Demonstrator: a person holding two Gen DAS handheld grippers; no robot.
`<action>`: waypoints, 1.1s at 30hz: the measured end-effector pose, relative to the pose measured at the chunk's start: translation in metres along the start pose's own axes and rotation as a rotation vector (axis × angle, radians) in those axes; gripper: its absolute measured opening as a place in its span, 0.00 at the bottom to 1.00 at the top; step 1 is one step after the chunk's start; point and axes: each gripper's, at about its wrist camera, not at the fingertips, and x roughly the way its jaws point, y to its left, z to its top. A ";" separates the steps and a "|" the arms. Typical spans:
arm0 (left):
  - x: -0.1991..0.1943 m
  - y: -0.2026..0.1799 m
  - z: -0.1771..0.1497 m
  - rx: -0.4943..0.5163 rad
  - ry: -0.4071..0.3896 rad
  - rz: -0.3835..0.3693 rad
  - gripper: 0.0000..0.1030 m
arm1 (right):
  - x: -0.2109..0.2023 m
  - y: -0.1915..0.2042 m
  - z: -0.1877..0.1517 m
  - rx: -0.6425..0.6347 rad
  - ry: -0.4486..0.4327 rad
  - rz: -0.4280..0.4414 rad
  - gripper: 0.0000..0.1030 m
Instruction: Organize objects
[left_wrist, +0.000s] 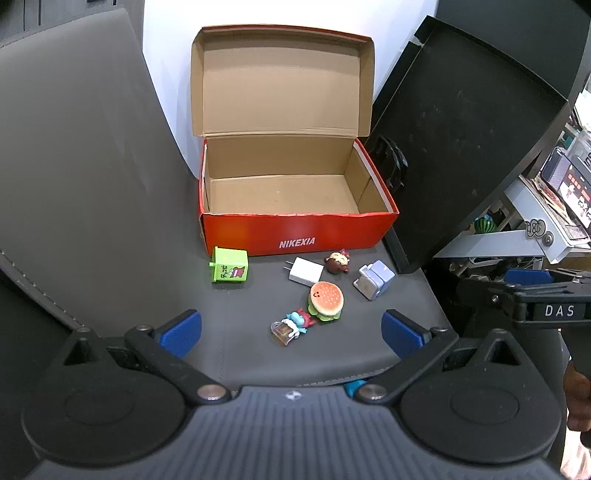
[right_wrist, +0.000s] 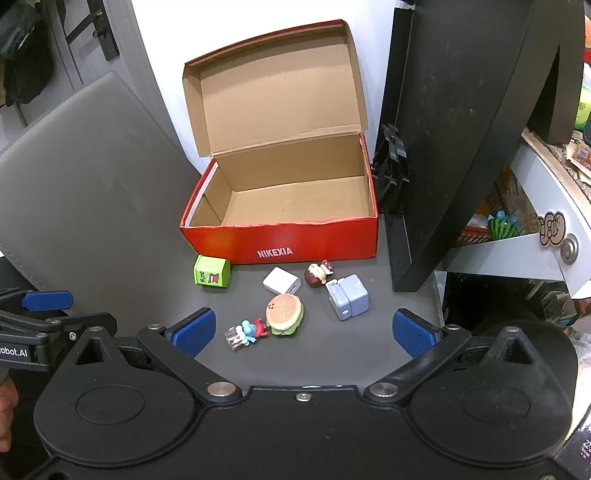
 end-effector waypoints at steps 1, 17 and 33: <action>0.000 -0.001 0.000 0.001 -0.001 0.001 1.00 | 0.000 0.000 0.000 -0.001 0.001 0.000 1.00; 0.003 -0.002 -0.002 0.005 0.008 -0.004 1.00 | 0.004 -0.002 -0.002 0.005 0.005 -0.008 1.00; 0.002 -0.004 -0.004 0.004 0.005 -0.004 1.00 | 0.005 -0.005 -0.003 0.006 0.009 -0.001 1.00</action>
